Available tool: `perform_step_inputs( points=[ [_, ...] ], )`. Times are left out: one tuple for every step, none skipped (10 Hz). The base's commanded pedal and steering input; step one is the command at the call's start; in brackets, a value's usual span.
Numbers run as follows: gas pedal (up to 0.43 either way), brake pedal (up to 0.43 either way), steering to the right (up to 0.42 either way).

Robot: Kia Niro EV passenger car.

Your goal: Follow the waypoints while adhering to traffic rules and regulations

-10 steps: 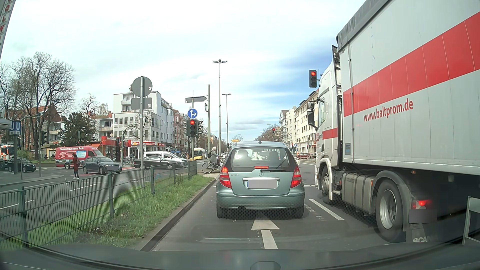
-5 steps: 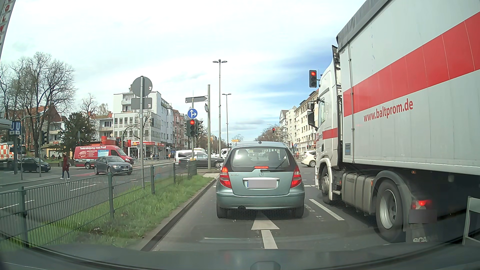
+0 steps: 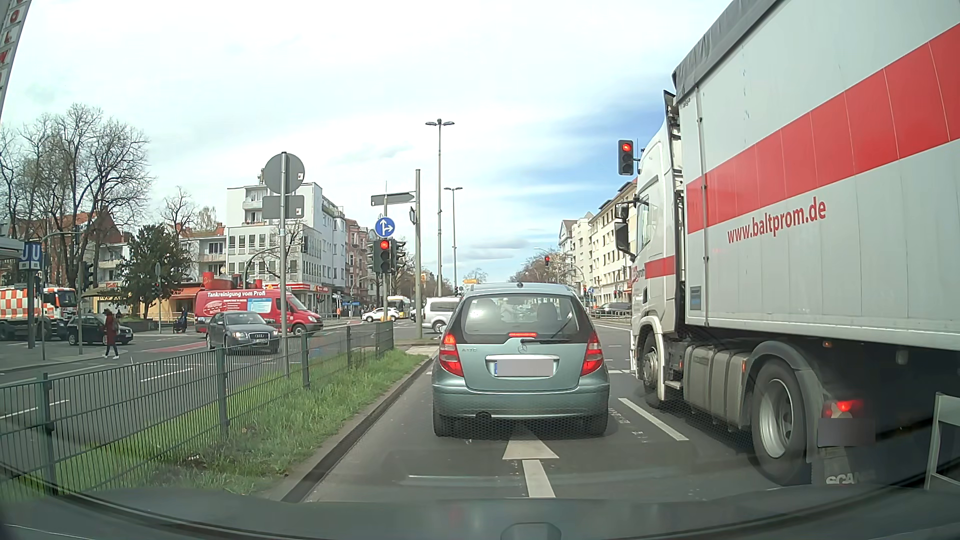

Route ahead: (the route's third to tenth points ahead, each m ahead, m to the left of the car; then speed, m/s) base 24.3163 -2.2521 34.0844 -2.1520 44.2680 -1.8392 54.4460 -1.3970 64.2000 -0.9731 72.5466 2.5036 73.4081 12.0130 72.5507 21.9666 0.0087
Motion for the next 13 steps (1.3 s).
perform_step_inputs(
  points=[
    [0.0, 0.0, 0.001],
    [0.0, 0.0, 0.001],
    [0.0, 0.0, 0.002],
    [0.0, 0.0, 0.001],
    [0.0, 0.0, 0.002],
    [0.0, 0.0, 0.002],
    [0.0, 0.0, 0.001],
    [0.0, 0.0, 0.002],
    [0.0, 0.0, 0.001],
    [0.0, 0.0, 0.001],
    [0.0, 0.0, 0.002],
    [0.0, 0.0, 0.002],
    [0.0, 0.0, 0.002]
  ],
)
